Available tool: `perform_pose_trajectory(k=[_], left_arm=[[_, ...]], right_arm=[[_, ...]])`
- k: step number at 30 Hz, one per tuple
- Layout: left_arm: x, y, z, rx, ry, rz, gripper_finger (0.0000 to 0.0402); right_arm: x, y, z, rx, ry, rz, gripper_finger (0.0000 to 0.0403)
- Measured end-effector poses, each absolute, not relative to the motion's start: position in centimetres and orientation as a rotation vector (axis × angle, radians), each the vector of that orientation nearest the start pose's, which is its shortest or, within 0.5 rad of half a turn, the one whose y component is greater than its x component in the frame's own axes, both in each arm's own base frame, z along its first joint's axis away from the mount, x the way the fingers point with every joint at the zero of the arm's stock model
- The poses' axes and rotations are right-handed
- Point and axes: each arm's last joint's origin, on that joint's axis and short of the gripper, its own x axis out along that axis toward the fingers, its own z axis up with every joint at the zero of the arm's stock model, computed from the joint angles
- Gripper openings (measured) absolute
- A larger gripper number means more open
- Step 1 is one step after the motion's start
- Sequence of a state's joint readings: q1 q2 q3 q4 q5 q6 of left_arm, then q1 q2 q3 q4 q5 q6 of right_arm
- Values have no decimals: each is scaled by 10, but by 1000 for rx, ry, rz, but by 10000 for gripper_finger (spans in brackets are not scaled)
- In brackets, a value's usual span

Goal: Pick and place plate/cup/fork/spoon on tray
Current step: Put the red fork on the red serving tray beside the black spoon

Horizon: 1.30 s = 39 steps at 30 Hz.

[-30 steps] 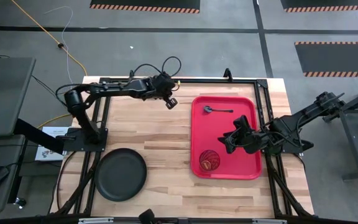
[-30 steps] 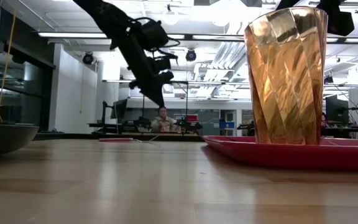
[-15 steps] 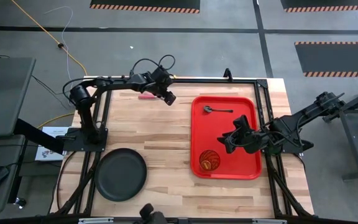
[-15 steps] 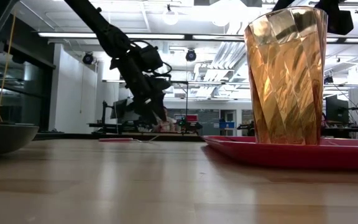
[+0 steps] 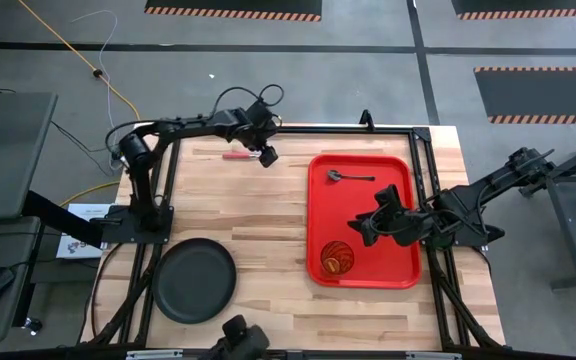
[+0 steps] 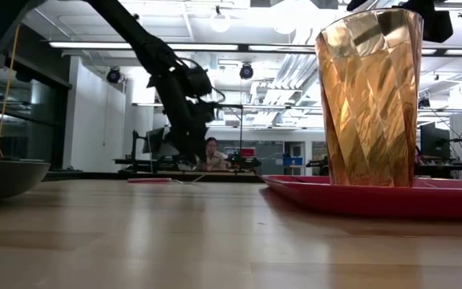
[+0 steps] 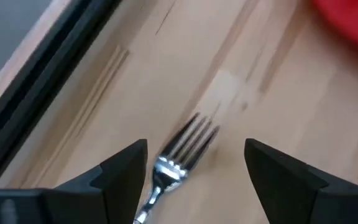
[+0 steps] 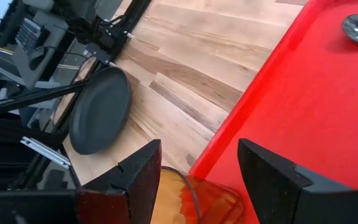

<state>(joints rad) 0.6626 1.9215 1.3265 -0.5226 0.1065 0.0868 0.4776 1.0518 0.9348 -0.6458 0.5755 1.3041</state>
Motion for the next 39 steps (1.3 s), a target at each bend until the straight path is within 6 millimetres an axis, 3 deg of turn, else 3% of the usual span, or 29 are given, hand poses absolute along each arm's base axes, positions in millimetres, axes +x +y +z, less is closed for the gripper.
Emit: perform_pose_trajectory(k=[6, 12, 21, 35, 39], left_arm=[[320, 246, 165, -331, 1184, 393, 258], [329, 244, 160, -332, 1183, 326, 258], [326, 243, 154, -238, 1261, 344, 257], [328, 243, 133, -251, 1322, 306, 256], [328, 243, 133, -236, 1331, 303, 225]], right_arm=[[191, 81, 302, 884, 457, -481, 204], [192, 81, 303, 883, 440, -489, 204], [192, 81, 303, 901, 426, -503, 204], [193, 81, 304, 914, 411, -492, 204], [193, 81, 304, 915, 410, -491, 204]])
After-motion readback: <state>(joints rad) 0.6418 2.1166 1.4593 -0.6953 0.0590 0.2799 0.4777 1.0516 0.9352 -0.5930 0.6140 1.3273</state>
